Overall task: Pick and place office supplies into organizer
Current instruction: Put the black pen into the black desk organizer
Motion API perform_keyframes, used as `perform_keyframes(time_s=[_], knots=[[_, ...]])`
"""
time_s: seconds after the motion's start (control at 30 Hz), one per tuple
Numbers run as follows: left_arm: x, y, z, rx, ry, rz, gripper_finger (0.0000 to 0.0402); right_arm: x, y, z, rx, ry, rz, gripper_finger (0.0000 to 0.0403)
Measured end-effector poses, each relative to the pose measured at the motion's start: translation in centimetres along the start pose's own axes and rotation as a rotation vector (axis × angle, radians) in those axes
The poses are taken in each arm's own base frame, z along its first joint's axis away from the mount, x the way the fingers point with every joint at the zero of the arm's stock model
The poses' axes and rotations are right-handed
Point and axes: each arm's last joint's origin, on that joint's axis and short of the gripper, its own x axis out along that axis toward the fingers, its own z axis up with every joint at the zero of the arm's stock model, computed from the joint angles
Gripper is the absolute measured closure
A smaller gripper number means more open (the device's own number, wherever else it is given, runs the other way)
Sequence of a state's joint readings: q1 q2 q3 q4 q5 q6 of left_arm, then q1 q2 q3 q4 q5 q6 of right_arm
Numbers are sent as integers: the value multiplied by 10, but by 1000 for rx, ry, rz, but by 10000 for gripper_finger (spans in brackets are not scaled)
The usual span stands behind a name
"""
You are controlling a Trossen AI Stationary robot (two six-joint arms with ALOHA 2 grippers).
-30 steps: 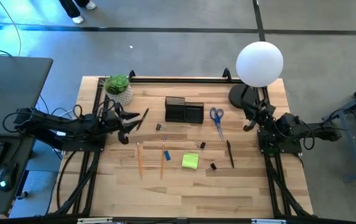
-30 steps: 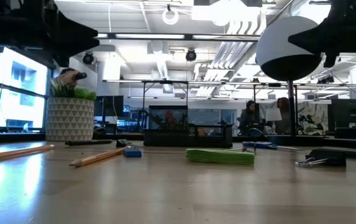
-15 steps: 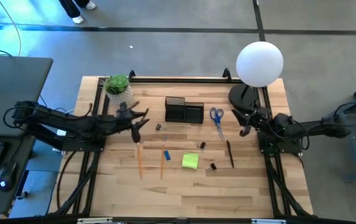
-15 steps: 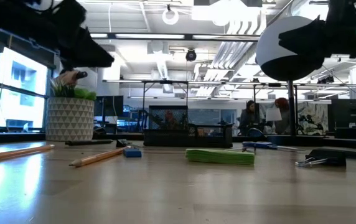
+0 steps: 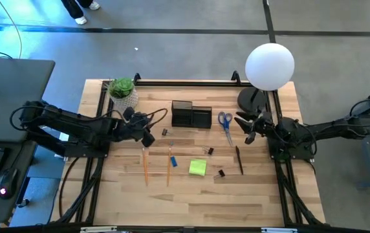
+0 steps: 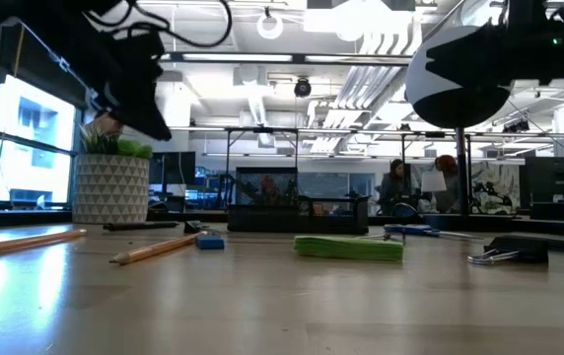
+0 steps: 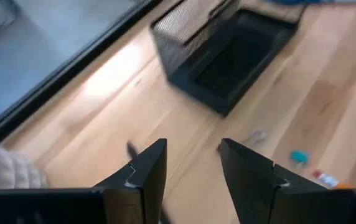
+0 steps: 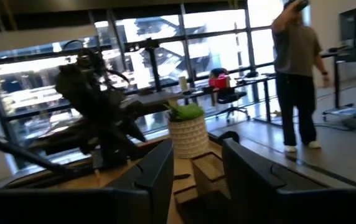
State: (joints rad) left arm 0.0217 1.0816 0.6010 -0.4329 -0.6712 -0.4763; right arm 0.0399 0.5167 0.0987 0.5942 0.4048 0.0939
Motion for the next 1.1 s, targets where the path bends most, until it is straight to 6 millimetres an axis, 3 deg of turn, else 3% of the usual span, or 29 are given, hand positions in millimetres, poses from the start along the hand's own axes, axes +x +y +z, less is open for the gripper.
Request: perform_keyframes(time_s=[0.3,0.6,0.77,1.1], knots=[[25,3,-6,-45,134,32,259,40,21,28,-112,73,37,274],[37,-4,-12,-9,171,48,259,82,40,39,-279,218,31,274],[40,-4,-17,8,163,54,259,90,43,38,-322,298,25,274],[57,7,-34,-124,166,-45,259,92,43,40,-319,269,-8,274]])
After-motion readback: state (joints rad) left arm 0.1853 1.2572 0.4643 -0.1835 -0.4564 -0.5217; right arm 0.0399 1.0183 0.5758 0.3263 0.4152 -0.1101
